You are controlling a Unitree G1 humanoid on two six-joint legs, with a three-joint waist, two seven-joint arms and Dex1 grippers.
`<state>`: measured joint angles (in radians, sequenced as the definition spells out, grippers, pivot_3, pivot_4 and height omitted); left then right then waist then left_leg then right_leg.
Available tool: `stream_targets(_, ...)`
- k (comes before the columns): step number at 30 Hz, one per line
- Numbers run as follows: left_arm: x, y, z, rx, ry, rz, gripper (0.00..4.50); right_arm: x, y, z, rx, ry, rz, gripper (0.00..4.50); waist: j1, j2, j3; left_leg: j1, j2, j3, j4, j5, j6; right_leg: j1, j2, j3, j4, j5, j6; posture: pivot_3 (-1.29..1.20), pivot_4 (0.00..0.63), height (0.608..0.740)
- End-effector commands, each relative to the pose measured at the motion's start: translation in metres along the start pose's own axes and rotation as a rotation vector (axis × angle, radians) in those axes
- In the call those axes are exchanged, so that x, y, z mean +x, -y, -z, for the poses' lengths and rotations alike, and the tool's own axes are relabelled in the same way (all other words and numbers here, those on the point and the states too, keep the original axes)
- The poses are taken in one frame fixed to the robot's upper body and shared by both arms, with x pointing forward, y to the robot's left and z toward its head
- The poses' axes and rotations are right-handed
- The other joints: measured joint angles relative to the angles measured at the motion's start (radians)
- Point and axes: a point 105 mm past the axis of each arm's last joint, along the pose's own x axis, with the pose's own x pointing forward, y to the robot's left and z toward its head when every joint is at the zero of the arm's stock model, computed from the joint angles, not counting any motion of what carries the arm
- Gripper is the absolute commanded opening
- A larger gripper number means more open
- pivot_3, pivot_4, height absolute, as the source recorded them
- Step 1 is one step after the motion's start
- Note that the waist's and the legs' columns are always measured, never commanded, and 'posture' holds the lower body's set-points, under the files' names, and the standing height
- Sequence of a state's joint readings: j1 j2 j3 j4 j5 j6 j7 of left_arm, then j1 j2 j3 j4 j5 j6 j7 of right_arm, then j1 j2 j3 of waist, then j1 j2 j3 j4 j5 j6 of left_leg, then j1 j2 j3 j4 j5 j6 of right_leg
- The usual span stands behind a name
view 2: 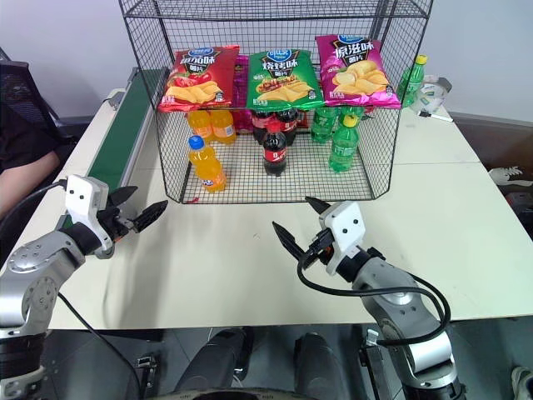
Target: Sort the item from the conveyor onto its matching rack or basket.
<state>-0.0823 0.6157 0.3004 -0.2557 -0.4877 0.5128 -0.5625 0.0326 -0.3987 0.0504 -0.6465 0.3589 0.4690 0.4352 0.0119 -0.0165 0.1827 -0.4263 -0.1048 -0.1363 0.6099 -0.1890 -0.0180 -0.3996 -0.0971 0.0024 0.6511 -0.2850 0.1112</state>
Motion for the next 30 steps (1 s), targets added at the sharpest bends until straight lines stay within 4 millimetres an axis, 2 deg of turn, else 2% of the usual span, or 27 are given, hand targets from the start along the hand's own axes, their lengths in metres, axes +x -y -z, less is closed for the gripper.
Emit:
stream_targets(1, -0.004, -0.01, -0.011, 0.042, 0.035, -0.062, 4.45, 0.0, -0.004, -0.016, -0.019, 0.056, -0.012, 4.5, 0.0, 0.0, 0.0, 0.0, 0.0, 0.0, 0.0, 0.0, 0.0, 0.0, 0.0, 0.0, 0.0, 0.0, 0.0, 0.0, 0.15, 0.74)
stream_targets(8, -0.007, -0.02, -0.012, 0.024, 0.042, -0.136, 4.45, 0.001, -0.005, -0.016, -0.011, 0.056, -0.019, 4.5, 0.0, 0.0, 0.0, 0.0, 0.0, 0.0, 0.0, 0.0, 0.0, 0.0, 0.0, 0.0, 0.0, 0.0, 0.0, 0.0, 0.15, 0.74)
stream_targets(30, -0.003, -0.009, -0.014, 0.026, 0.064, -0.1, 4.45, 0.002, -0.005, -0.014, -0.001, 0.053, -0.029, 4.5, 0.0, 0.0, 0.0, 0.0, 0.0, 0.0, 0.0, 0.0, 0.0, 0.0, 0.0, 0.0, -0.001, 0.0, 0.0, 0.0, 0.15, 0.74)
